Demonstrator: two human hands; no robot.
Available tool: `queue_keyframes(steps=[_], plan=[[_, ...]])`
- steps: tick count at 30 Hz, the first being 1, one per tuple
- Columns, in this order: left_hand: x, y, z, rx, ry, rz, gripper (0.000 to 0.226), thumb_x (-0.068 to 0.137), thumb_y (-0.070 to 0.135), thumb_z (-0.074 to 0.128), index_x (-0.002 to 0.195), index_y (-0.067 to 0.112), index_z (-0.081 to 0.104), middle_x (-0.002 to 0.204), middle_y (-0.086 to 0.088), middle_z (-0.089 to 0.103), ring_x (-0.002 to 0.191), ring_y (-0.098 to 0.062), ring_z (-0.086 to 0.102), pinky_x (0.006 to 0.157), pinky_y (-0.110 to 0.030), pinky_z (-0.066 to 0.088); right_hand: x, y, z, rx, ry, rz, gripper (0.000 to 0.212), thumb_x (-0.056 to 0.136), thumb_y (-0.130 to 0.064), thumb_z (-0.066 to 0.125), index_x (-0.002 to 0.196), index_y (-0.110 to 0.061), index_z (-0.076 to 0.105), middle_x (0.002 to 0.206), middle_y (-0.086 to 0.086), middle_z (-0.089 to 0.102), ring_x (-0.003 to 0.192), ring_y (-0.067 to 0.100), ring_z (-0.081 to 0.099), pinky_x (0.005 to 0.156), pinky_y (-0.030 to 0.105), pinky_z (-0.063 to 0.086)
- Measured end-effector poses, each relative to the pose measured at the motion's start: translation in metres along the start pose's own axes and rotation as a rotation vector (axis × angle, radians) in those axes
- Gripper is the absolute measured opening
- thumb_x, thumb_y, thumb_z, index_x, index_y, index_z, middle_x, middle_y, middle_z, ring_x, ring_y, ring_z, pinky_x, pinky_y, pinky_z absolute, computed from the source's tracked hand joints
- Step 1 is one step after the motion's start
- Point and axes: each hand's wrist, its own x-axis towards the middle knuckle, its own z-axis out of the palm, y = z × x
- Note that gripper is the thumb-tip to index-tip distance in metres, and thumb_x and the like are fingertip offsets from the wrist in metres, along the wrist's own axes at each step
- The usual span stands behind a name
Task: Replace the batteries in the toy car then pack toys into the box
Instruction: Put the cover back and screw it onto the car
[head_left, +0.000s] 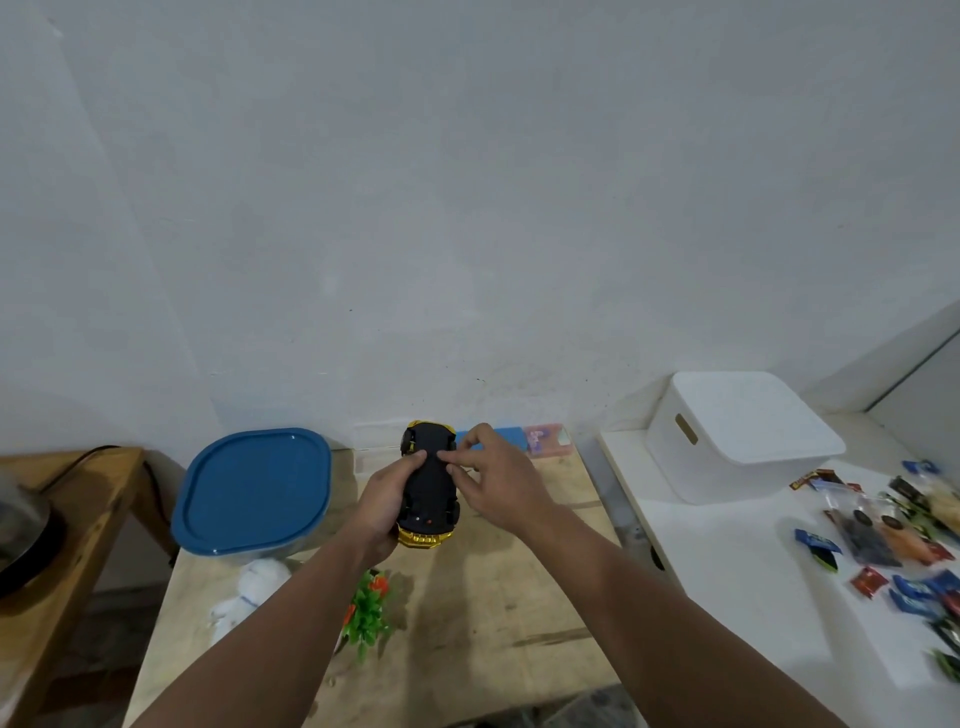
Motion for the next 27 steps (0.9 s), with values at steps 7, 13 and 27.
queue_keyframes(steps=[7, 13, 27], plan=[[0.01, -0.014, 0.001, 0.016, -0.009, 0.014, 0.028, 0.1, 0.024, 0.068, 0.124, 0.012, 0.074, 0.113, -0.025, 0.076, 0.094, -0.038, 0.077, 0.076, -0.042, 0.063, -0.008, 0.013, 0.004, -0.017, -0.045, -0.01, 0.031, 0.097, -0.034, 0.061, 0.127, -0.028, 0.069, 0.106, -0.003, 0.057, 0.085, 0.015, 0.059, 0.074, 0.039, 0.051], [0.026, -0.015, 0.01, 0.006, 0.029, 0.021, 0.02, 0.098, 0.02, 0.069, 0.116, 0.015, 0.078, 0.105, -0.019, 0.079, 0.085, -0.031, 0.077, 0.066, -0.037, 0.062, -0.011, 0.036, 0.004, 0.298, -0.087, 0.11, 0.053, 0.08, -0.052, 0.076, 0.13, -0.039, 0.064, 0.104, -0.014, 0.051, 0.083, 0.007, 0.056, 0.076, 0.026, 0.052], [0.088, -0.052, 0.039, -0.034, 0.148, -0.101, 0.028, 0.103, 0.025, 0.061, 0.126, 0.013, 0.072, 0.114, -0.019, 0.078, 0.091, -0.032, 0.078, 0.067, -0.037, 0.062, 0.006, 0.113, 0.025, 0.236, -0.219, 0.177, 0.045, 0.091, -0.048, 0.066, 0.134, -0.035, 0.062, 0.105, -0.008, 0.052, 0.08, 0.012, 0.058, 0.078, 0.036, 0.053]])
